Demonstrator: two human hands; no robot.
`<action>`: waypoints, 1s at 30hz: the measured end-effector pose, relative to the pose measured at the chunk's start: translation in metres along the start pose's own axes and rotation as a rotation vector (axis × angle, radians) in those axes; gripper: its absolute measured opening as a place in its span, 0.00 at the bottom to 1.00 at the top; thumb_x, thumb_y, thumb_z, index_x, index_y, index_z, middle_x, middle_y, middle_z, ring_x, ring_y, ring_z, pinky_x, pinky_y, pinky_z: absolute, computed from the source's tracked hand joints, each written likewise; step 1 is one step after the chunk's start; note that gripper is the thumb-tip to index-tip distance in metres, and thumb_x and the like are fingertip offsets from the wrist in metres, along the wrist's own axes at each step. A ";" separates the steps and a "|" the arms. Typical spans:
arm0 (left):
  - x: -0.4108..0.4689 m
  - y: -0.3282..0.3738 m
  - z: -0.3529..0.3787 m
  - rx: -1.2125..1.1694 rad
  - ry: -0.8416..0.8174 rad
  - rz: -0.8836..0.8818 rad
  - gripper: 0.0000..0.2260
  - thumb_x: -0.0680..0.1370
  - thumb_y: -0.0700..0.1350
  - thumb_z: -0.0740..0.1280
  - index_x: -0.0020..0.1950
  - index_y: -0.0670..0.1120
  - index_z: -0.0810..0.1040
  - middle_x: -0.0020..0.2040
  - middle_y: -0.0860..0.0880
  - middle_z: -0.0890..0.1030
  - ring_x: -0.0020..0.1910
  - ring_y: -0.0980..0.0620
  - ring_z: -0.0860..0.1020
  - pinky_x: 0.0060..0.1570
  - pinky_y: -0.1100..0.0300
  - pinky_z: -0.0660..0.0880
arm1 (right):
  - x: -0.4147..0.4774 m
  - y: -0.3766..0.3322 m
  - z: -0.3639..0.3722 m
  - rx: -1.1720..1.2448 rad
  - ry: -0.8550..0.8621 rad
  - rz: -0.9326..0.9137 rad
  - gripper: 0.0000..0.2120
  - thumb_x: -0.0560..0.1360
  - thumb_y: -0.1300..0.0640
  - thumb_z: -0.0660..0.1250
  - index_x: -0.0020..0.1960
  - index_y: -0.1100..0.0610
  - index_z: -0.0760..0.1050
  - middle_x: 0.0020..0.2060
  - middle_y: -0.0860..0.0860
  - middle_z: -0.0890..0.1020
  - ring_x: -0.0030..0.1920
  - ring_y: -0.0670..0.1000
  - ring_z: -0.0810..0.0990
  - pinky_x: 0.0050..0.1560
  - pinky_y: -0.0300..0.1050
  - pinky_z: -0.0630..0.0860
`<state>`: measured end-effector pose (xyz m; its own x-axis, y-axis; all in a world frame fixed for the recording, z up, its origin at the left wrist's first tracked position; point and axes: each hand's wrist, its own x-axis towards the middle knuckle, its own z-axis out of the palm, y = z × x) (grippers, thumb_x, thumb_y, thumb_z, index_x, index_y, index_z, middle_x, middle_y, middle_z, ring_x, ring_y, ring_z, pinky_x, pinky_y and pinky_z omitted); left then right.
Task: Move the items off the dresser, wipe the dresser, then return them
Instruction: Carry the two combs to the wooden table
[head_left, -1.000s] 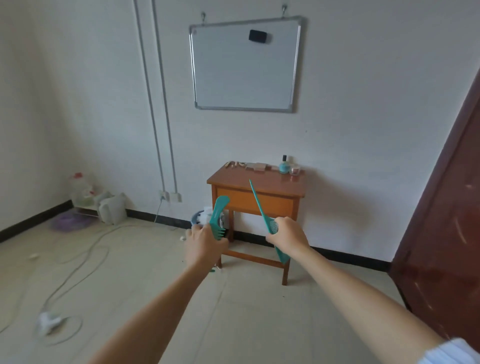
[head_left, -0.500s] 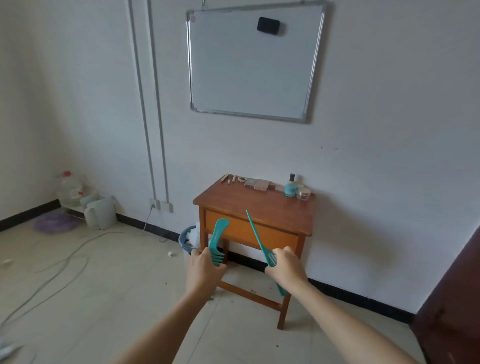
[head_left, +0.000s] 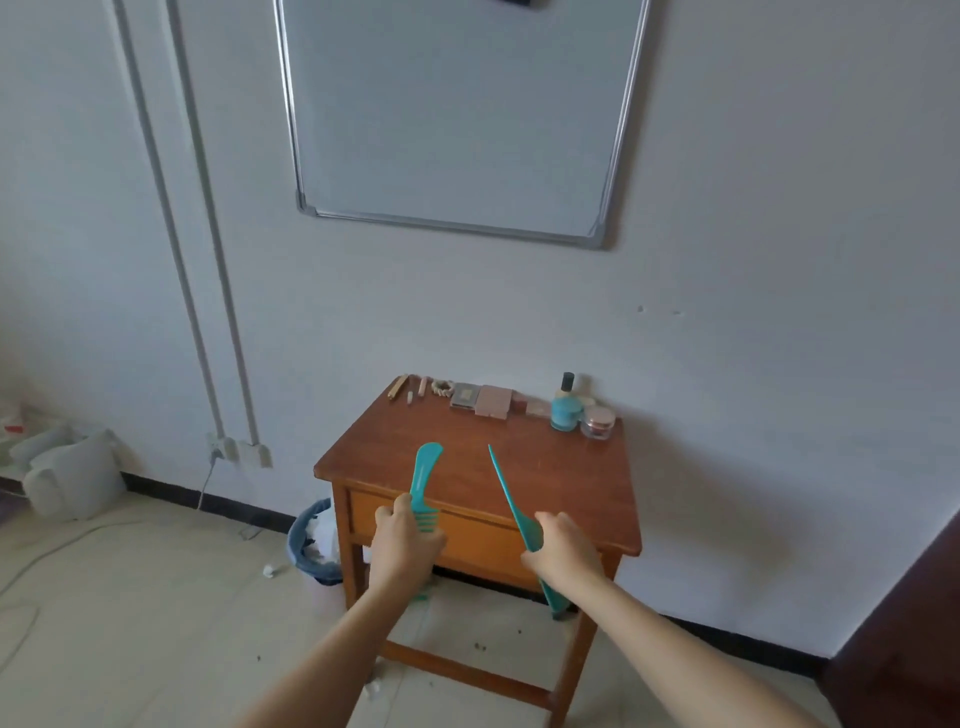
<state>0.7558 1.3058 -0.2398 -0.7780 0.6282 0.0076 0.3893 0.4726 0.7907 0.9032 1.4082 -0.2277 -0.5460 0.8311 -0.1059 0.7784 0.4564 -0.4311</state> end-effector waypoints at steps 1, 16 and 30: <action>0.019 0.005 0.005 -0.015 -0.012 0.015 0.23 0.74 0.41 0.65 0.68 0.42 0.65 0.57 0.43 0.69 0.45 0.50 0.74 0.46 0.60 0.75 | 0.015 0.001 -0.002 0.007 0.007 0.018 0.24 0.75 0.54 0.65 0.68 0.57 0.64 0.62 0.53 0.71 0.59 0.52 0.74 0.51 0.41 0.73; 0.211 0.052 0.198 0.115 -0.288 -0.051 0.22 0.74 0.42 0.66 0.66 0.42 0.67 0.56 0.44 0.70 0.56 0.46 0.73 0.59 0.57 0.72 | 0.247 0.093 0.012 0.073 -0.096 0.258 0.21 0.74 0.52 0.66 0.64 0.59 0.69 0.60 0.53 0.74 0.58 0.54 0.76 0.55 0.46 0.75; 0.300 0.072 0.273 0.606 -0.338 0.022 0.23 0.77 0.56 0.60 0.69 0.49 0.64 0.65 0.49 0.69 0.64 0.50 0.66 0.62 0.58 0.67 | 0.374 0.105 0.027 -0.080 -0.241 0.145 0.18 0.78 0.52 0.60 0.64 0.59 0.68 0.61 0.55 0.71 0.60 0.55 0.74 0.58 0.46 0.72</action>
<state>0.6850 1.6978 -0.3477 -0.6087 0.7533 -0.2490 0.6865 0.6574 0.3108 0.7721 1.7578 -0.3368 -0.4775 0.7946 -0.3750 0.8705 0.3699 -0.3246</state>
